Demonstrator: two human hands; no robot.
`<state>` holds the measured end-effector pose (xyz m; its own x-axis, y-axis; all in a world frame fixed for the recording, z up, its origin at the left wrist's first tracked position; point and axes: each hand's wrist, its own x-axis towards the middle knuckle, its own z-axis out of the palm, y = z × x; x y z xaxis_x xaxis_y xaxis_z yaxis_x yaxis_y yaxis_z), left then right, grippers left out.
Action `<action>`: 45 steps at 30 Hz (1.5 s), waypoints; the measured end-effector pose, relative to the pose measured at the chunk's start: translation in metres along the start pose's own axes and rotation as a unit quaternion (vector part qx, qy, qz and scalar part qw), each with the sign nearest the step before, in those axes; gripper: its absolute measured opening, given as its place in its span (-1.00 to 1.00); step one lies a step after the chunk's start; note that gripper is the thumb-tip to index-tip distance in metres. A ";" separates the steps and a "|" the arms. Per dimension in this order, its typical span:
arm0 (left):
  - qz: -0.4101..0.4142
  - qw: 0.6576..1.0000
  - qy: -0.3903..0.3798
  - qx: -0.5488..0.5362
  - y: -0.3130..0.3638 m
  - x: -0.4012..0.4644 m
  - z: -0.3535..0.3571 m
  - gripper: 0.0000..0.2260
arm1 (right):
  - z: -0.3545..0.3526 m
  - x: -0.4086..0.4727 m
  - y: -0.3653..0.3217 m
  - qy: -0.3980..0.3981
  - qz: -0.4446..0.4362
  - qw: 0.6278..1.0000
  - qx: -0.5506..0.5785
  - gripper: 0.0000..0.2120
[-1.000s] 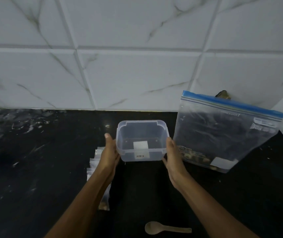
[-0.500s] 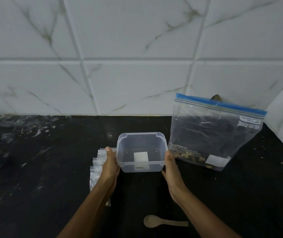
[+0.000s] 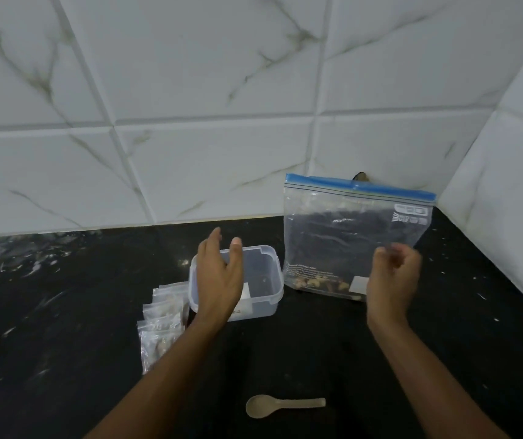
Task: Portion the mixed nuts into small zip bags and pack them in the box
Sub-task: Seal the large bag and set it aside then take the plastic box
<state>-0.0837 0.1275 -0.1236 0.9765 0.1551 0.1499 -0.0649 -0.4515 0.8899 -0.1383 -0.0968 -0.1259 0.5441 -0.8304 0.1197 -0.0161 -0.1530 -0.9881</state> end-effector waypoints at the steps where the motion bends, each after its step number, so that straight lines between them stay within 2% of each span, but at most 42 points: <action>1: 0.008 1.000 -0.024 -0.007 0.008 0.006 0.007 -0.55 | -0.005 0.012 -0.003 0.030 -0.005 0.999 0.010 -0.71; 4: 0.019 0.994 -0.105 -0.026 0.033 0.026 0.030 -0.58 | -0.014 0.044 -0.011 0.061 0.004 0.998 0.009 -0.52; 7: -0.011 0.985 -0.162 -0.057 0.049 0.044 0.050 -0.58 | -0.017 0.070 -0.016 -0.008 0.040 0.999 0.022 -0.37; 10: -0.035 0.972 -0.196 -0.126 0.053 0.060 0.067 -0.59 | -0.015 0.082 -0.017 -0.070 0.032 0.997 0.007 -0.45; 14: -0.016 0.971 -0.176 -0.163 0.045 0.074 0.079 -0.70 | -0.014 0.092 -0.013 -0.065 0.027 0.997 -0.012 -0.56; 16: -0.007 0.974 -0.156 -0.166 0.039 0.079 0.078 -0.76 | -0.016 0.094 -0.012 -0.056 0.027 0.998 -0.014 -0.55; 18: -0.014 0.974 -0.153 -0.169 0.035 0.080 0.076 -0.73 | -0.017 0.096 -0.012 -0.052 0.013 0.998 -0.023 -0.53; 23: 0.001 0.967 -0.180 -0.180 0.027 0.084 0.074 -0.85 | -0.024 0.105 -0.010 -0.160 -0.008 0.979 -0.130 -0.90; 25: 0.005 0.963 -0.218 -0.156 0.024 0.086 0.068 -0.89 | -0.033 0.111 -0.011 -0.221 0.013 0.963 -0.150 -0.86; 28: 0.040 0.952 -0.297 -0.063 0.016 0.088 0.060 -0.84 | -0.046 0.116 -0.008 -0.304 0.024 0.930 -0.205 -0.59; 30: 0.084 0.946 -0.314 0.006 0.014 0.087 0.058 -0.88 | -0.051 0.117 -0.005 -0.324 0.004 0.912 -0.250 -0.64; 32: 0.100 0.949 -0.297 0.017 0.014 0.087 0.060 -0.96 | -0.053 0.117 -0.004 -0.322 -0.029 0.901 -0.290 -0.88; 33: 0.097 0.952 -0.291 0.014 0.015 0.086 0.060 -0.91 | -0.053 0.116 -0.005 -0.318 -0.043 0.898 -0.301 -0.94; 35: 0.073 0.951 -0.302 -0.011 0.016 0.085 0.062 -0.86 | -0.053 0.116 -0.004 -0.307 -0.030 0.910 -0.279 -0.93; 38: 0.040 0.947 -0.316 -0.036 0.012 0.083 0.068 -0.77 | -0.050 0.117 0.002 -0.299 0.061 0.932 -0.194 -0.90; 40: 0.031 0.954 -0.295 -0.037 0.008 0.082 0.075 -0.74 | -0.047 0.117 0.009 -0.280 0.113 0.942 -0.144 -0.91; 42: 0.018 0.961 -0.272 -0.038 0.007 0.080 0.079 -0.80 | -0.044 0.117 0.013 -0.253 0.141 0.951 -0.110 -0.87; 44: 0.001 0.965 -0.257 -0.053 0.009 0.076 0.082 -0.93 | -0.042 0.115 0.016 -0.229 0.162 0.957 -0.078 -0.73; 45: -0.006 0.965 -0.255 -0.063 0.008 0.074 0.083 -0.90 | -0.042 0.114 0.018 -0.222 0.168 0.958 -0.062 -0.67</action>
<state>0.0051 0.0622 -0.1414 0.9495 -0.3072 -0.0632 -0.0468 -0.3378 0.9400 -0.1115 -0.2162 -0.1256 0.7938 -0.5383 -0.2832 -0.3380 -0.0033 -0.9412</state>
